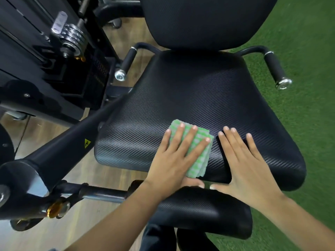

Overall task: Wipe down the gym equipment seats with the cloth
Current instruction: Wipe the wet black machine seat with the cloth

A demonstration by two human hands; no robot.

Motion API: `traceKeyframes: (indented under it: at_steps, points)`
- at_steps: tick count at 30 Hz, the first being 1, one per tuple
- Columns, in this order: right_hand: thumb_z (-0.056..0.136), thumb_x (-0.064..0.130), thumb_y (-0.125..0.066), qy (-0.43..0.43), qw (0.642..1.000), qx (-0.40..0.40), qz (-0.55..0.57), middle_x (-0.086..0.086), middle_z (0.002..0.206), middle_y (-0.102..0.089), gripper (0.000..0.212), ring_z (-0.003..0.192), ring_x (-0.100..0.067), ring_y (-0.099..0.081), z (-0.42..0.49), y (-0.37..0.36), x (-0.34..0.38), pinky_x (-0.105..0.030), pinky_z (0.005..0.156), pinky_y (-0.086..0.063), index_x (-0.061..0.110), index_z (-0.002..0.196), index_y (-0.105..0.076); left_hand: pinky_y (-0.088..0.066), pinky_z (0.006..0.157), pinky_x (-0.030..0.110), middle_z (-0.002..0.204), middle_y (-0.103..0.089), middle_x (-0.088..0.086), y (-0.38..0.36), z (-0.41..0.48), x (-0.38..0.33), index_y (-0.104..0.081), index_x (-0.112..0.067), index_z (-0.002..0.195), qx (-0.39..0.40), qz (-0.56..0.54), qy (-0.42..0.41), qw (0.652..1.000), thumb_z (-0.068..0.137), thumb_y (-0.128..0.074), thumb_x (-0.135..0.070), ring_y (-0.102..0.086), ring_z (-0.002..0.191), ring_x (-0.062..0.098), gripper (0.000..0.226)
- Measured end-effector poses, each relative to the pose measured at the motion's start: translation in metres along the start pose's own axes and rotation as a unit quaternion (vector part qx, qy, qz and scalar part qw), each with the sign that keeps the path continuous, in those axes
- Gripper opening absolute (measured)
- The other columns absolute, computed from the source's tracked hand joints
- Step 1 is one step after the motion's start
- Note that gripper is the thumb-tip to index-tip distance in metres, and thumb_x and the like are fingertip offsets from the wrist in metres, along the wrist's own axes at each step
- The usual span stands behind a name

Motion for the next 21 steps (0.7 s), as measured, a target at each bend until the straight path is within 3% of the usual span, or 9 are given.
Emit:
traceKeyframes:
  at_steps: [4, 12, 21]
  points:
    - [0.047, 0.069, -0.079, -0.002, 1.000, -0.001, -0.015, -0.020, 0.155, -0.023, 0.135, 0.145, -0.032, -0.021, 0.000, 0.000, 0.000, -0.054, 0.114, -0.018, -0.002, 0.147, -0.026, -0.020, 0.113, 0.054, 0.156, -0.024, 0.010, 0.000, -0.013, 0.024, -0.018, -0.030, 0.151, -0.018, -0.005, -0.014, 1.000, 0.061, -0.053, -0.085, -0.020, 0.144, 0.034, 0.111]
    - [0.045, 0.069, -0.081, -0.004, 1.000, 0.009, -0.014, -0.019, 0.154, -0.028, 0.135, 0.144, -0.033, -0.023, 0.000, 0.001, -0.002, -0.054, 0.115, -0.015, -0.001, 0.147, -0.028, -0.023, 0.112, 0.056, 0.154, -0.029, 0.011, -0.002, -0.078, 0.127, -0.029, -0.021, 0.148, -0.001, -0.001, 0.100, 0.995, 0.060, -0.043, -0.092, -0.023, 0.144, 0.032, 0.114]
    - [0.039, 0.070, -0.082, -0.027, 0.999, 0.018, -0.020, -0.021, 0.154, -0.027, 0.141, 0.144, -0.033, -0.022, -0.008, 0.001, -0.015, -0.054, 0.115, -0.015, -0.004, 0.146, -0.027, -0.021, 0.112, 0.056, 0.153, -0.030, 0.011, -0.002, -0.003, -0.001, -0.024, -0.025, 0.149, -0.003, -0.016, 0.021, 1.000, 0.051, -0.049, -0.093, -0.025, 0.142, 0.036, 0.122]
Point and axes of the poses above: each hand's wrist, its own z-axis towards the middle knuckle, its own y-axis out of the back of the hand, x = y × z, the point moved 5 cm from there along z, towards the middle knuckle
